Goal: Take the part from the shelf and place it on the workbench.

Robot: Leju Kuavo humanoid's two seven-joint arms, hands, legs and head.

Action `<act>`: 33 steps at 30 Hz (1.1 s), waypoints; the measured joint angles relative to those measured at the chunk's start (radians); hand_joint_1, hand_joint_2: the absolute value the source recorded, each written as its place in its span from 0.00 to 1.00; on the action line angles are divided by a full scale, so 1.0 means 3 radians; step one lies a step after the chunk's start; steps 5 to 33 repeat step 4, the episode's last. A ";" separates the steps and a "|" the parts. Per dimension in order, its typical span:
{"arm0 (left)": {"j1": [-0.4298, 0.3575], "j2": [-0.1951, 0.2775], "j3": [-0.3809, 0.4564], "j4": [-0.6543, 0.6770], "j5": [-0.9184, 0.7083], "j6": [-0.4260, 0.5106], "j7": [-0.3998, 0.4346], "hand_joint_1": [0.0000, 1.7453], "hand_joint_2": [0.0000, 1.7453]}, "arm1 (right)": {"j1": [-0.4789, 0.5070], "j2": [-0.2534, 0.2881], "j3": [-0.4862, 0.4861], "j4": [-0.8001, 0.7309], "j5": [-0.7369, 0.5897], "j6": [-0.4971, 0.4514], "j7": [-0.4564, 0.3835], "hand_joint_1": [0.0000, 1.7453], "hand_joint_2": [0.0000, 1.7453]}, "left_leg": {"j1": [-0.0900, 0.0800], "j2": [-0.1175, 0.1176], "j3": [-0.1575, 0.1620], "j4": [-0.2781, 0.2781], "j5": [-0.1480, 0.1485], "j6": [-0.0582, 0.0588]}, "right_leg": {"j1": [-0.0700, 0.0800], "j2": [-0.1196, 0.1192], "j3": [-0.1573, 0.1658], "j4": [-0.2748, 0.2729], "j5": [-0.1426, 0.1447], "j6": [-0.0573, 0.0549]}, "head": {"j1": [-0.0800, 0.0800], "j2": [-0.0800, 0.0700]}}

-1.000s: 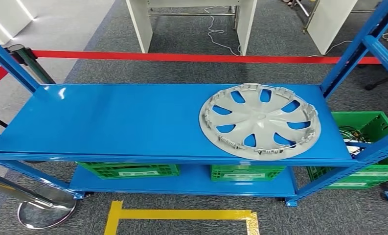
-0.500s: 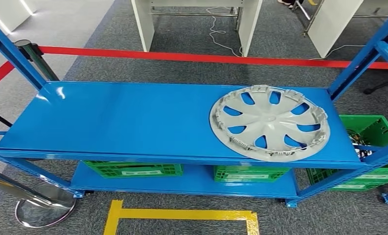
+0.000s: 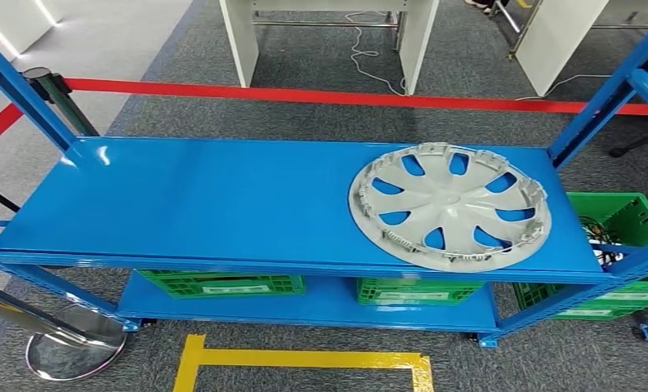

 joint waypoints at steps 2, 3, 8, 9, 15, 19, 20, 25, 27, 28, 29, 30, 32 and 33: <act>0.0038 0.0026 -0.0052 -0.0046 0.0198 -0.0065 -0.0018 0.00 0.00 | 0.0038 -0.0011 -0.0078 -0.0054 0.0024 0.0007 -0.0033 0.00 1.00 | 0.0000 0.0000 0.0002 0.0000 -0.0002 -0.0002 | 0.0000 -0.0002 0.0002 0.0000 -0.0003 0.0002 | 0.0000 0.0000; 0.0054 0.0037 -0.0075 -0.0066 0.0294 -0.0095 -0.0027 0.00 0.00 | 0.0055 -0.0015 -0.0111 -0.0079 0.0034 0.0009 -0.0049 0.00 1.00 | 0.0000 0.0000 0.0002 0.0000 -0.0003 -0.0002 | 0.0000 -0.0003 0.0002 0.0000 -0.0004 0.0002 | 0.0000 0.0000; 0.0061 0.0041 -0.0086 -0.0075 0.0340 -0.0110 -0.0031 0.00 0.00 | 0.0063 -0.0015 -0.0127 -0.0090 0.0039 0.0010 -0.0057 0.00 1.00 | 0.0000 0.0000 0.0002 0.0000 -0.0004 -0.0002 | 0.0000 -0.0003 0.0002 0.0000 -0.0004 0.0002 | 0.0000 0.0000; 0.0061 0.0041 -0.0086 -0.0075 0.0340 -0.0110 -0.0031 0.00 0.00 | 0.0063 -0.0015 -0.0127 -0.0090 0.0039 0.0010 -0.0057 0.00 1.00 | 0.0000 0.0000 0.0002 0.0000 -0.0004 -0.0002 | 0.0000 -0.0003 0.0002 0.0000 -0.0004 0.0002 | 0.0000 0.0000; 0.0061 0.0041 -0.0086 -0.0075 0.0340 -0.0110 -0.0031 0.00 0.00 | 0.0063 -0.0015 -0.0127 -0.0090 0.0039 0.0010 -0.0057 0.00 1.00 | 0.0000 0.0000 0.0002 0.0000 -0.0004 -0.0002 | 0.0000 -0.0003 0.0002 0.0000 -0.0004 0.0002 | 0.0000 0.0000; 0.0061 0.0041 -0.0086 -0.0075 0.0340 -0.0110 -0.0031 0.00 0.00 | 0.0063 -0.0015 -0.0127 -0.0090 0.0039 0.0010 -0.0057 0.00 1.00 | 0.0000 0.0000 0.0002 0.0000 -0.0004 -0.0002 | 0.0000 -0.0003 0.0002 0.0000 -0.0004 0.0002 | 0.0000 0.0000; 0.0061 0.0041 -0.0086 -0.0075 0.0340 -0.0110 -0.0031 0.00 0.00 | 0.0063 -0.0015 -0.0127 -0.0090 0.0039 0.0010 -0.0057 0.00 1.00 | 0.0000 0.0000 0.0002 0.0000 -0.0004 -0.0002 | 0.0000 -0.0003 0.0002 0.0000 -0.0004 0.0002 | 0.0000 0.0000; 0.0061 0.0041 -0.0086 -0.0075 0.0340 -0.0110 -0.0031 0.00 0.00 | 0.0063 -0.0015 -0.0127 -0.0090 0.0039 0.0010 -0.0057 0.00 1.00 | 0.0000 0.0000 0.0002 0.0000 -0.0004 -0.0002 | 0.0000 -0.0003 0.0002 0.0000 -0.0004 0.0002 | 0.0000 0.0000; 0.0061 0.0041 -0.0086 -0.0075 0.0340 -0.0110 -0.0031 0.00 0.00 | 0.0063 -0.0015 -0.0127 -0.0090 0.0039 0.0010 -0.0057 0.00 1.00 | 0.0000 0.0000 0.0002 0.0000 -0.0004 -0.0002 | 0.0000 -0.0003 0.0002 0.0000 -0.0004 0.0002 | 0.0000 0.0000; 0.0061 0.0041 -0.0086 -0.0075 0.0340 -0.0110 -0.0031 0.00 0.00 | 0.0063 -0.0015 -0.0127 -0.0090 0.0039 0.0010 -0.0057 0.00 1.00 | 0.0000 0.0000 0.0002 0.0000 -0.0004 -0.0002 | 0.0000 -0.0003 0.0002 0.0000 -0.0004 0.0002 | 0.0000 0.0000; 0.0061 0.0041 -0.0086 -0.0075 0.0340 -0.0110 -0.0031 0.00 0.00 | 0.0063 -0.0015 -0.0127 -0.0090 0.0039 0.0010 -0.0057 0.00 1.00 | 0.0000 0.0000 0.0002 0.0000 -0.0004 -0.0002 | 0.0000 -0.0003 0.0002 0.0000 -0.0004 0.0002 | 0.0000 0.0000; 0.0061 0.0041 -0.0086 -0.0075 0.0340 -0.0110 -0.0031 0.00 0.00 | 0.0063 -0.0015 -0.0127 -0.0090 0.0039 0.0010 -0.0057 0.00 1.00 | 0.0000 0.0000 0.0002 0.0000 -0.0004 -0.0002 | 0.0000 -0.0003 0.0002 0.0000 -0.0004 0.0002 | 0.0000 0.0000; 0.0061 0.0041 -0.0086 -0.0075 0.0340 -0.0110 -0.0031 0.00 0.00 | 0.0063 -0.0015 -0.0127 -0.0090 0.0039 0.0010 -0.0057 0.00 1.00 | 0.0000 0.0000 0.0002 0.0000 -0.0004 -0.0002 | 0.0000 -0.0003 0.0002 0.0000 -0.0004 0.0002 | 0.0000 0.0000; 0.0061 0.0041 -0.0086 -0.0075 0.0340 -0.0110 -0.0031 0.00 0.00 | 0.0063 -0.0015 -0.0127 -0.0090 0.0039 0.0010 -0.0057 0.00 1.00 | 0.0000 0.0000 0.0002 0.0000 -0.0004 -0.0002 | 0.0000 -0.0003 0.0002 0.0000 -0.0004 0.0002 | 0.0000 0.0000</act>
